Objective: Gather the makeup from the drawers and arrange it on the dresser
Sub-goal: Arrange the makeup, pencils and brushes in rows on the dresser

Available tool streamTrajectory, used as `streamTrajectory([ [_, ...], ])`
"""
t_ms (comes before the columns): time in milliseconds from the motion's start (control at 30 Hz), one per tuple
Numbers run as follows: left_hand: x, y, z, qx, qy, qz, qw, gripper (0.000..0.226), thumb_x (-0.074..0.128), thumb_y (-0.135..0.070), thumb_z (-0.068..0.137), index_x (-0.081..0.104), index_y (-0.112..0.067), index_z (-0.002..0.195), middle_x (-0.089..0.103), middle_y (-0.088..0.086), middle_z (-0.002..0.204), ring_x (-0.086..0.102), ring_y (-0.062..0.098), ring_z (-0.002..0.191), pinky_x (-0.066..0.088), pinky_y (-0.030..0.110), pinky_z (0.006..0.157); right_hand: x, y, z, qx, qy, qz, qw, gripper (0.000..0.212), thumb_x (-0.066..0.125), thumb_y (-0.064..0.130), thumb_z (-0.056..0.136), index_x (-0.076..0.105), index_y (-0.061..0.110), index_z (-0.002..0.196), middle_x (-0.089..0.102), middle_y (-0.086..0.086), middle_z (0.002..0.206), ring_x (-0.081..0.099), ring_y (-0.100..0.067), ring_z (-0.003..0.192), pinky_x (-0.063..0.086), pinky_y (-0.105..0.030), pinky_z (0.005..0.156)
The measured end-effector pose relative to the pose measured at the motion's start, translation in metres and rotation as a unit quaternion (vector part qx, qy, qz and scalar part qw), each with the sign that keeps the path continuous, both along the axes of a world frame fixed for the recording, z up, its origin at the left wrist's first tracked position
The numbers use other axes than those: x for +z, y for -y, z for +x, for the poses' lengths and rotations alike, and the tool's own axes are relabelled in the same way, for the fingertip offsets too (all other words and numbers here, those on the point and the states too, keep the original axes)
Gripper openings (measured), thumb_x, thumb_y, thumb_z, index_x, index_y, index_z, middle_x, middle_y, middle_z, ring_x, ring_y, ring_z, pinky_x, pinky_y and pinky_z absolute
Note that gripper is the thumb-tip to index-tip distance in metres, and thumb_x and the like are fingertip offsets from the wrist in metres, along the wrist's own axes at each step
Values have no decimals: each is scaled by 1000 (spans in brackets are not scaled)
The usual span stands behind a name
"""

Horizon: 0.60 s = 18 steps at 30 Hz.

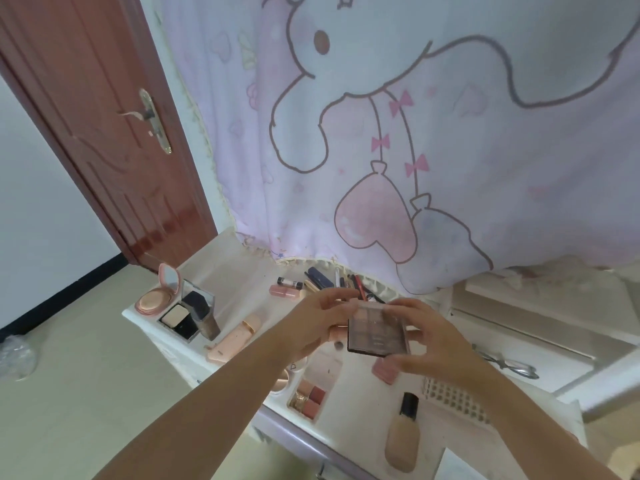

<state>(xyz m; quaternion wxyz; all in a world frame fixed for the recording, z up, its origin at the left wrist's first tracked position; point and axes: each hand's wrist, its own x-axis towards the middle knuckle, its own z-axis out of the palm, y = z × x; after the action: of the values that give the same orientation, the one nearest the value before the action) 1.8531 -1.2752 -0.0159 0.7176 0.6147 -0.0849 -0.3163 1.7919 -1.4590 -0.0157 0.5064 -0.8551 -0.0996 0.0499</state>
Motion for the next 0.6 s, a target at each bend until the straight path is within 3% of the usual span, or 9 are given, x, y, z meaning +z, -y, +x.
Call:
streamTrajectory([
  [67, 6, 1, -1, -46, 66, 14, 997, 31, 60, -1, 83, 58, -29, 99, 71, -14, 84, 64, 6, 76, 47, 27, 69, 3, 0, 1, -60, 13, 42, 997, 52, 70, 45, 47, 51, 42, 95, 47, 22, 109, 52, 16, 94, 44, -1, 71],
  [167, 15, 3, -5, -78, 156, 67, 982, 40, 66, -5, 71, 57, -33, 99, 69, -21, 86, 64, -2, 81, 49, 16, 67, 12, -1, 1, -84, 21, 28, 996, 40, 75, 19, 71, 51, 38, 97, 50, 17, 104, 53, 5, 96, 45, -2, 70],
  [233, 20, 3, -5, -30, 157, 54, 986, 39, 61, 7, 79, 57, -29, 93, 70, -23, 79, 64, -8, 74, 49, 11, 69, 19, -2, 2, -78, 19, 24, 996, 39, 71, 16, 76, 50, 42, 95, 50, 18, 104, 53, -4, 101, 45, -8, 75],
  [300, 27, 2, -4, 0, 146, 23, 989, 36, 52, 16, 82, 58, -18, 91, 70, -15, 75, 64, -8, 63, 47, 7, 58, 26, -5, 1, -75, 11, 40, 996, 38, 70, 17, 77, 50, 47, 91, 53, 14, 108, 54, -8, 103, 42, -10, 78],
  [367, 31, 1, -4, 18, 140, 0, 990, 31, 50, 19, 81, 56, -4, 101, 65, -5, 79, 61, -5, 52, 42, 6, 46, 31, -9, 0, -76, 5, 54, 996, 34, 69, 19, 78, 52, 46, 89, 56, 10, 109, 56, -8, 102, 43, -10, 75],
  [433, 31, -1, -4, 29, 135, -9, 990, 36, 50, 21, 79, 54, 2, 109, 66, -6, 72, 60, -2, 48, 42, 7, 43, 33, -11, -1, -84, -6, 73, 994, 31, 69, 18, 77, 56, 42, 92, 58, 8, 109, 57, -8, 101, 44, -12, 75],
  [600, 25, -2, -9, 34, 145, 1, 989, 38, 51, 22, 78, 59, -14, 88, 70, -15, 60, 62, -5, 53, 42, 6, 46, 32, -12, -3, -94, -20, 62, 993, 33, 71, 19, 74, 59, 44, 92, 60, 8, 107, 56, -9, 100, 43, -24, 90],
])
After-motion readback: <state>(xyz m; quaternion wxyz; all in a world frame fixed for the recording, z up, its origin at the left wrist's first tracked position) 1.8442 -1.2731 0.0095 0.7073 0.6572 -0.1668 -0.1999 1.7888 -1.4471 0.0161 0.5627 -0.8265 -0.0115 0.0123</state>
